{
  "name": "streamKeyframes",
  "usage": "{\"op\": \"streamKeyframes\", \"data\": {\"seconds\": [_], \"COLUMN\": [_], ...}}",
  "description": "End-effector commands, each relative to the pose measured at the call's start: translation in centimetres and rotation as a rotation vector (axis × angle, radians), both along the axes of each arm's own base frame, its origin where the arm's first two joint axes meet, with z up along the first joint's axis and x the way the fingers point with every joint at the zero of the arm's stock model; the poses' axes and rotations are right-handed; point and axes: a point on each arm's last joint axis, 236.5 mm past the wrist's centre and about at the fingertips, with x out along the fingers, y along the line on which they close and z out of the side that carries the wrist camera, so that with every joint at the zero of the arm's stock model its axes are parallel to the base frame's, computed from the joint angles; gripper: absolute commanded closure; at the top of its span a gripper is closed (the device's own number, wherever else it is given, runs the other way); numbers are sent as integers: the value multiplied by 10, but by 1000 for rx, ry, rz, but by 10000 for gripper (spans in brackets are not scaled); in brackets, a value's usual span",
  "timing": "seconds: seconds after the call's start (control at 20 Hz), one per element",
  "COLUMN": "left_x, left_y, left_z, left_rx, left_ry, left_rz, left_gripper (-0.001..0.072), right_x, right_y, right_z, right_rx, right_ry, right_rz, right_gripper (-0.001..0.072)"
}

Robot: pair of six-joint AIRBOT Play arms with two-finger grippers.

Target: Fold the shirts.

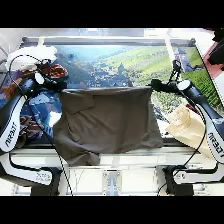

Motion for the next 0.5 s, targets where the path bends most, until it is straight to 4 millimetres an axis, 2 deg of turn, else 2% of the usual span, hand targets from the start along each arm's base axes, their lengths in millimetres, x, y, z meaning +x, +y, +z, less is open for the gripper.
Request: {"op": "streamKeyframes", "data": {"seconds": [0.0, 0.2, 0.25, 0.35, 0.45], "left_x": [37, 73, 77, 75, 66], "left_y": [14, 21, 19, 12, 8], "left_z": [17, 87, 99, 102, 87], "left_rx": [63, 104, 94, 48, 26], "left_ry": [-138, -305, -326, -310, -240], "left_rz": [22, 20, 23, 30, 24], "left_gripper": [694, 694, 694, 694, 694], "right_x": [24, 42, 45, 49, 47], "right_y": [-21, -47, -49, -47, -38], "right_z": [-12, 18, 25, 34, 31], "right_rx": [-35, -13, -10, -7, -4], "right_ry": [-63, -117, -130, -144, -132], "right_rz": [-93, -153, -158, -150, -129], "right_gripper": [687, 687, 687, 687, 687]}}
